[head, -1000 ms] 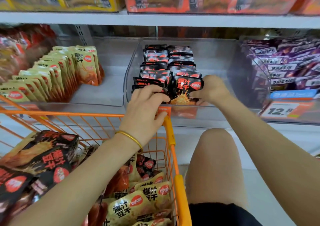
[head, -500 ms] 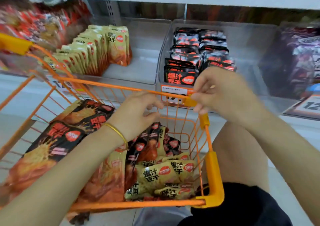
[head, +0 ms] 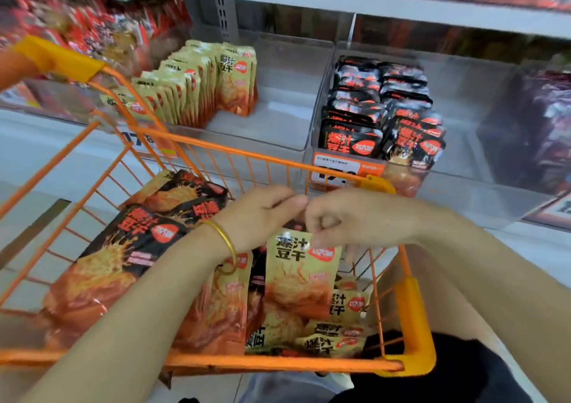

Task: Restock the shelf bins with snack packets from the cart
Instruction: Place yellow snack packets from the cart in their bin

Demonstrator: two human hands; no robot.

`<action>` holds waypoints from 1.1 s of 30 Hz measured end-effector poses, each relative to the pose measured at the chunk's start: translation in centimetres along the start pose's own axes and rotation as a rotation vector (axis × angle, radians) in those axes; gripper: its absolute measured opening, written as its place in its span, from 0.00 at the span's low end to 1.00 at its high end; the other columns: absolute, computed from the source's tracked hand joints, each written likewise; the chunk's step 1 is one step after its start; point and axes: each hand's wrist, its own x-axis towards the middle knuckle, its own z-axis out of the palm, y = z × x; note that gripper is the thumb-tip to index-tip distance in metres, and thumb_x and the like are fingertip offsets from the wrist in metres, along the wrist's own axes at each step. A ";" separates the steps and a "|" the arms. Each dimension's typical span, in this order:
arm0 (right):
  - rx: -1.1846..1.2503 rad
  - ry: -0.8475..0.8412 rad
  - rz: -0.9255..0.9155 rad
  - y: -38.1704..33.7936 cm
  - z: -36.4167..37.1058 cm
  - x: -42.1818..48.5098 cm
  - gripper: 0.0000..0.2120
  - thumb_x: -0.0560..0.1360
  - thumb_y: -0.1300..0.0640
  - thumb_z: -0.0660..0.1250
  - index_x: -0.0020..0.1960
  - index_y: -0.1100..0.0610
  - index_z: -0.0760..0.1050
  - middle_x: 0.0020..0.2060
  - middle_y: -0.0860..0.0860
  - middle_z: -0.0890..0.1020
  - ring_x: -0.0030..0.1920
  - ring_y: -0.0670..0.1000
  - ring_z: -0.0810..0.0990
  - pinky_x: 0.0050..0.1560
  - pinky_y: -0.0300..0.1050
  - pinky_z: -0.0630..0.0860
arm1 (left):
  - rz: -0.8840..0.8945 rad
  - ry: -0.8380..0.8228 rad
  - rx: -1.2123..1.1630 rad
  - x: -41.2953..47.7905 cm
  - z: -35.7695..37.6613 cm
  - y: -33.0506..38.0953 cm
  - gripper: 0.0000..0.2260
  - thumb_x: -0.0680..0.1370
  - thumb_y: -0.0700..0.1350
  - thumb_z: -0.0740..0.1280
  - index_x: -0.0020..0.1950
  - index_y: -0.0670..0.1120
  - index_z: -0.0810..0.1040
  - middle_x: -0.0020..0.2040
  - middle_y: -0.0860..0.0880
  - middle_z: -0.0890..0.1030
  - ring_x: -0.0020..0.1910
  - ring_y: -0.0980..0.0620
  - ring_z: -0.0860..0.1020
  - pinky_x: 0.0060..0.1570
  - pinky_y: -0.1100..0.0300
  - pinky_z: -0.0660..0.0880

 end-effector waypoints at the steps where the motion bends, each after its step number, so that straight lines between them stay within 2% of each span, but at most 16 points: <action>1: 0.106 0.073 -0.012 -0.2 -0.8 -0.5 0.08 0.76 0.58 0.66 0.41 0.58 0.71 0.26 0.40 0.73 0.29 0.45 0.74 0.36 0.48 0.81 | -0.025 0.000 -0.098 -0.1 -0.3 0.3 0.19 0.78 0.57 0.60 0.48 0.42 0.79 0.36 0.51 0.72 0.34 0.59 0.69 0.36 0.64 0.64; 2: 0.179 0.150 -0.028 -0.4 -1.8 -0.9 0.07 0.76 0.58 0.67 0.41 0.58 0.72 0.28 0.41 0.75 0.30 0.49 0.75 0.34 0.47 0.80 | -0.031 0.022 -0.178 -0.2 -0.8 0.6 0.19 0.76 0.59 0.61 0.46 0.44 0.79 0.34 0.51 0.70 0.33 0.59 0.68 0.35 0.66 0.63; 3: 0.231 0.242 -0.042 -0.7 -2.7 -1.1 0.06 0.76 0.58 0.67 0.42 0.59 0.73 0.31 0.47 0.78 0.31 0.50 0.76 0.32 0.46 0.79 | -0.029 0.052 -0.244 -0.3 -1.3 0.8 0.16 0.74 0.59 0.64 0.43 0.46 0.78 0.33 0.52 0.71 0.32 0.59 0.68 0.34 0.67 0.64; 4: 0.289 0.321 -0.058 -1.1 -3.4 -0.8 0.06 0.76 0.59 0.67 0.43 0.62 0.74 0.34 0.53 0.80 0.30 0.51 0.77 0.30 0.44 0.78 | -0.032 0.088 -0.295 -0.4 -1.9 1.1 0.12 0.73 0.57 0.67 0.41 0.48 0.78 0.33 0.53 0.73 0.33 0.58 0.70 0.34 0.67 0.66; 6: 0.407 0.404 -0.123 -1.8 -4.1 0.3 0.11 0.75 0.56 0.68 0.46 0.65 0.74 0.37 0.60 0.79 0.30 0.51 0.77 0.27 0.43 0.77 | -0.045 0.186 -0.338 -0.2 -3.6 1.5 0.10 0.73 0.49 0.71 0.42 0.43 0.76 0.34 0.49 0.75 0.32 0.56 0.72 0.32 0.65 0.68; 8: 0.490 0.347 -0.172 -2.8 -4.7 2.0 0.15 0.72 0.52 0.69 0.48 0.64 0.76 0.39 0.59 0.78 0.34 0.51 0.75 0.28 0.40 0.74 | -0.045 0.322 -0.302 0.2 -5.9 1.8 0.07 0.75 0.43 0.69 0.42 0.40 0.75 0.32 0.49 0.74 0.29 0.59 0.71 0.29 0.68 0.67; 11: 0.405 0.302 -0.180 -4.8 -5.9 4.6 0.07 0.73 0.59 0.71 0.50 0.58 0.80 0.41 0.55 0.81 0.34 0.47 0.74 0.29 0.37 0.71 | -0.033 0.525 -0.259 1.4 -9.5 1.6 0.03 0.76 0.42 0.67 0.43 0.46 0.74 0.36 0.50 0.77 0.32 0.59 0.74 0.33 0.67 0.73; 13: 0.454 0.484 -0.169 -6.2 -7.3 7.2 0.05 0.72 0.62 0.71 0.46 0.55 0.79 0.39 0.52 0.82 0.31 0.44 0.76 0.29 0.37 0.73 | -0.049 0.692 -0.179 2.3 -11.1 0.5 0.05 0.76 0.43 0.67 0.50 0.46 0.72 0.41 0.51 0.77 0.37 0.56 0.75 0.39 0.67 0.73; 15: 0.592 0.726 -0.187 -7.1 -8.9 10.8 0.06 0.72 0.65 0.70 0.45 0.55 0.78 0.42 0.52 0.83 0.36 0.47 0.79 0.35 0.42 0.78 | -0.044 0.791 0.020 2.9 -11.8 -1.0 0.10 0.77 0.42 0.66 0.56 0.43 0.71 0.44 0.50 0.75 0.43 0.53 0.74 0.46 0.66 0.72; 17: 0.605 0.900 -0.155 -7.2 -10.1 15.3 0.08 0.71 0.64 0.71 0.50 0.59 0.78 0.48 0.56 0.83 0.45 0.52 0.81 0.46 0.48 0.78 | -0.047 0.727 0.215 3.2 -11.6 -2.8 0.11 0.78 0.40 0.64 0.59 0.40 0.73 0.47 0.48 0.73 0.48 0.50 0.72 0.50 0.60 0.70; 19: 0.477 0.942 -0.006 -6.4 -10.5 19.9 0.11 0.71 0.61 0.72 0.52 0.60 0.79 0.53 0.58 0.82 0.51 0.55 0.81 0.53 0.52 0.77 | -0.044 0.611 0.357 3.4 -10.6 -4.8 0.12 0.78 0.41 0.63 0.61 0.41 0.74 0.53 0.45 0.74 0.55 0.48 0.72 0.54 0.60 0.68; 22: 0.296 0.963 0.235 -4.6 -10.5 25.0 0.07 0.72 0.58 0.71 0.49 0.59 0.79 0.56 0.58 0.81 0.58 0.57 0.79 0.56 0.49 0.74 | -0.013 0.560 0.469 3.4 -9.9 -6.7 0.14 0.77 0.42 0.64 0.62 0.41 0.74 0.61 0.42 0.74 0.64 0.44 0.69 0.61 0.56 0.64; 23: 0.269 0.972 0.290 -4.0 -10.5 26.2 0.09 0.73 0.58 0.70 0.52 0.59 0.78 0.58 0.58 0.80 0.60 0.56 0.78 0.56 0.47 0.73 | -0.008 0.565 0.487 3.4 -9.9 -7.1 0.14 0.77 0.42 0.64 0.61 0.40 0.75 0.62 0.41 0.74 0.64 0.43 0.69 0.62 0.56 0.64; 26: 0.186 1.011 0.331 -2.8 -10.3 29.4 0.17 0.74 0.55 0.69 0.61 0.58 0.76 0.57 0.57 0.80 0.59 0.56 0.78 0.54 0.46 0.72 | 0.004 0.580 0.521 3.3 -10.0 -8.0 0.17 0.75 0.46 0.58 0.56 0.39 0.78 0.57 0.39 0.78 0.59 0.40 0.74 0.58 0.55 0.69; 29: 0.182 1.077 0.383 -2.6 -10.0 31.3 0.19 0.74 0.52 0.68 0.62 0.59 0.73 0.58 0.58 0.79 0.59 0.58 0.77 0.55 0.48 0.73 | 0.020 0.564 0.539 3.3 -10.0 -8.6 0.20 0.72 0.49 0.54 0.53 0.39 0.79 0.52 0.39 0.79 0.54 0.39 0.77 0.53 0.56 0.67; 33: 0.236 1.126 0.435 -2.3 -10.3 32.2 0.24 0.72 0.51 0.71 0.64 0.57 0.68 0.61 0.57 0.74 0.60 0.59 0.76 0.57 0.49 0.72 | 0.003 0.586 0.535 3.0 -9.9 -8.5 0.20 0.72 0.49 0.53 0.53 0.41 0.79 0.51 0.41 0.80 0.54 0.40 0.77 0.55 0.55 0.71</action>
